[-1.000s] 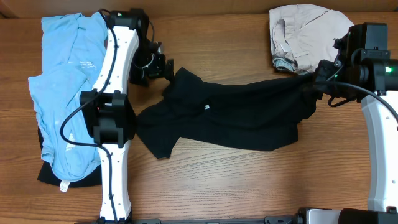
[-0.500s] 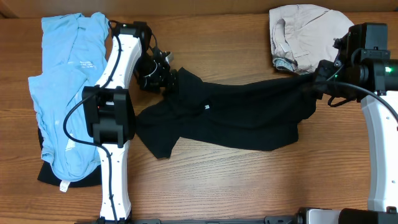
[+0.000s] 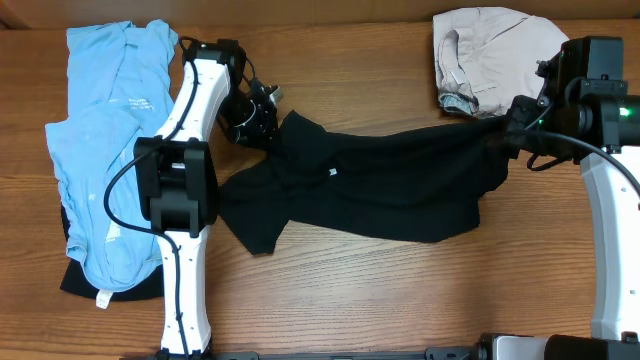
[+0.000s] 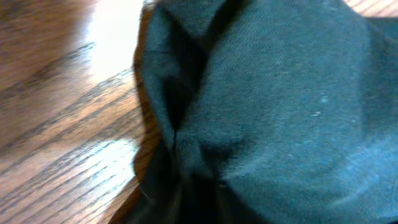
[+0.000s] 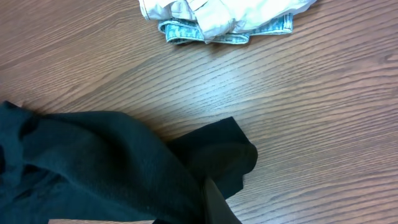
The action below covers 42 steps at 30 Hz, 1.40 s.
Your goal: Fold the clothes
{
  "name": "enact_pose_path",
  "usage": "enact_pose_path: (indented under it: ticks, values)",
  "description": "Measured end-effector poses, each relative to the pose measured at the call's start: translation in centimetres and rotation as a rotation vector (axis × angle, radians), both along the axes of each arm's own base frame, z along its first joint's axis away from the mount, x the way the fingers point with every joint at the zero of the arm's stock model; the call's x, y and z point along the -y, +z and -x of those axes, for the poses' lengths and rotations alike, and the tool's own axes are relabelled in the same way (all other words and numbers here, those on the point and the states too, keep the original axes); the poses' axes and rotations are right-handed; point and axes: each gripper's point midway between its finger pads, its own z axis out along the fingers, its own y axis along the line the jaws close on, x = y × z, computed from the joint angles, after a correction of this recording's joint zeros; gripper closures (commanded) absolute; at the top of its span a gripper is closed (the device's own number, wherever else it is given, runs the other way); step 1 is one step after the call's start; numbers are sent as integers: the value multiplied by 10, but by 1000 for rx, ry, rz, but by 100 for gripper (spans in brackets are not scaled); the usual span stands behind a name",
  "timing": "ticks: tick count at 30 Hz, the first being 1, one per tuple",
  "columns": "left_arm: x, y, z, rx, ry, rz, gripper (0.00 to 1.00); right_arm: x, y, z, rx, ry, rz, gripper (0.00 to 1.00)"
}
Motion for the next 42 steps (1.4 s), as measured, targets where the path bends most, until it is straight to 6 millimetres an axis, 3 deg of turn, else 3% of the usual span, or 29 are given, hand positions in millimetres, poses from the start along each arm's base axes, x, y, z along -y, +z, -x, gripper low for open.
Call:
enact_pose_path:
  ticks: [5,10,19,22,25,29,32,36,39,42]
  values:
    - [1,14,-2,6,-1,5,96,0,0,0,1,0,0,95]
    - [0,58,-21,105,1,-2,96,0,2,-3,15,0,1,96]
    - [-20,202,-63,524,101,21,96,1,14,-11,61,12,12,96]
    - [-41,256,-68,678,187,33,96,1,39,-14,116,19,21,96]
    - [-69,315,-62,825,270,37,96,1,81,-16,216,28,36,96]
    - [-111,416,-24,1086,380,28,96,0,142,-7,367,43,57,96]
    - [-132,499,30,1327,434,13,96,-3,187,12,477,56,68,96]
    - [-137,586,117,1618,473,-25,96,-6,228,43,588,62,85,96]
    - [-137,621,173,1759,516,-87,96,-8,254,70,667,59,96,96]
    - [-140,638,210,1840,578,-154,96,-9,275,96,740,56,107,96]
